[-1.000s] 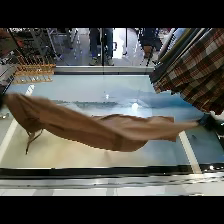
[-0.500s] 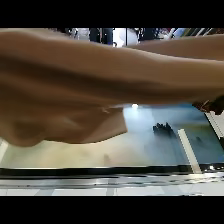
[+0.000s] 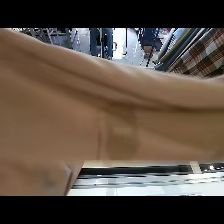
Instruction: Fold the clothes and pants, and hang the long-sleeved shirts on hangers.
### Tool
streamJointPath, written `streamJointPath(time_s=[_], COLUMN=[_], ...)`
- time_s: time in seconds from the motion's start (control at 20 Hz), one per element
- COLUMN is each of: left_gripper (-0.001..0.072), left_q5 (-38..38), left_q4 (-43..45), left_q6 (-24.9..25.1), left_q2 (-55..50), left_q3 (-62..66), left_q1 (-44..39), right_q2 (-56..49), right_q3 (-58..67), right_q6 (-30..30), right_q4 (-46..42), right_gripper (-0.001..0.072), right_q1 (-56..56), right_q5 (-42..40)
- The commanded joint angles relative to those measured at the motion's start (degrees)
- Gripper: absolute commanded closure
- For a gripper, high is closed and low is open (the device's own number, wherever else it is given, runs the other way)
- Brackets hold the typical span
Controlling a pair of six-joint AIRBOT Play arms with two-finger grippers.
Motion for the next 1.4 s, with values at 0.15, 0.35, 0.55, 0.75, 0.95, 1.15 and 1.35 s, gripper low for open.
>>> streamJointPath(time_s=[0.15,0.35,0.55,0.75,0.95,1.15,1.35], left_gripper=[0.0692,0.0692,0.0692,0.0692,0.0692,0.0692,0.0692], left_q5=[-0.6,-3.0,-3.0,-1.4,0.0,0.1,0.0], left_q4=[27.3,40.2,41.8,44.8,44.7,44.7,44.7], left_q6=[-2.8,-2.8,0.7,1.5,1.4,1.4,1.4], left_q2=[-1.2,-1.9,-5.5,-13.5,-21.2,-23.8,-23.9], left_q3=[-10.4,-17.2,-22.8,-24.8,-24.8,-24.8,-24.8], left_q1=[-2.3,-3.9,-8.8,-13.9,-15.2,-15.3,-15.2], right_q2=[0.2,1.0,1.1,-1.9,-16.7,-30.5,-37.7], right_q3=[-7.0,-12.4,-25.8,-49.4,-56.4,-46.2,-38.8], right_q6=[-2.1,1.2,4.6,13.0,21.8,9.6,-5.6], right_q4=[4.1,4.6,0.1,-13.9,-13.0,-11.8,-6.6], right_gripper=[0.0698,0.0698,0.0697,0.0697,0.0695,0.0239,0.0247], right_q1=[-0.2,1.4,17.1,37.4,43.2,42.0,33.3], right_q5=[18.7,27.7,22.9,-8.7,-38.1,-33.8,-18.1])
